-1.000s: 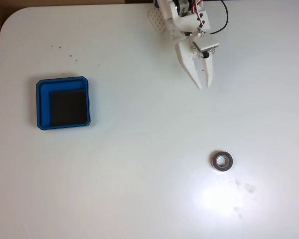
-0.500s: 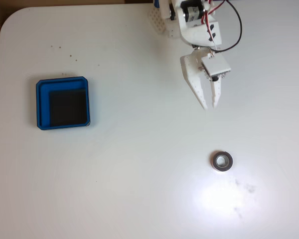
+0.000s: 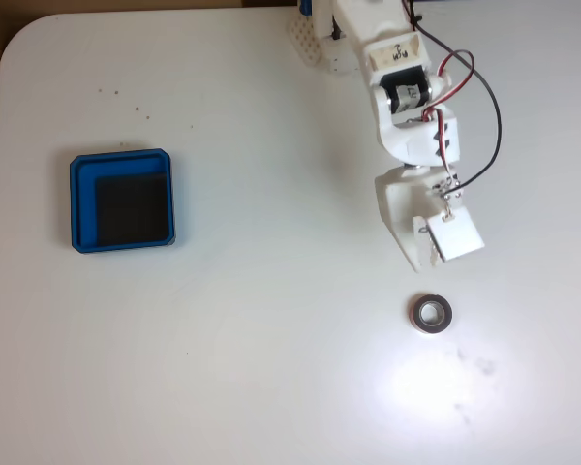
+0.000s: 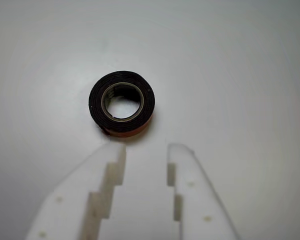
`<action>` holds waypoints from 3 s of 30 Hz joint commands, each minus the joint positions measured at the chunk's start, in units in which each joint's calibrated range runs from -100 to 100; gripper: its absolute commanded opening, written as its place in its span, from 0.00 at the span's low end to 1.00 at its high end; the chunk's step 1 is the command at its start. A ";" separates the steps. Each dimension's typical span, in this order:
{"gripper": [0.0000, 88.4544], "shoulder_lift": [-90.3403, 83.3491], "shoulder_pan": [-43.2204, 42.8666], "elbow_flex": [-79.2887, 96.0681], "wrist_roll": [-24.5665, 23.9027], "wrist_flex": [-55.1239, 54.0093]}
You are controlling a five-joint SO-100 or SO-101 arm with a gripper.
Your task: Pick the red roll and drop it in the blue box
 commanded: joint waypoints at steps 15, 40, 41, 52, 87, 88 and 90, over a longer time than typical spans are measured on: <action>0.03 29.76 0.16 -40.14 -0.58 14.96; 0.30 36.53 -0.42 -43.29 0.21 15.12; 0.30 36.53 -0.42 -43.29 0.21 15.12; 0.30 37.70 -4.43 -42.93 0.21 15.20; 0.30 43.05 -3.94 -50.66 0.21 16.36; 0.30 43.05 -3.94 -50.75 0.21 17.43; 0.30 43.05 -3.94 -52.54 0.21 20.07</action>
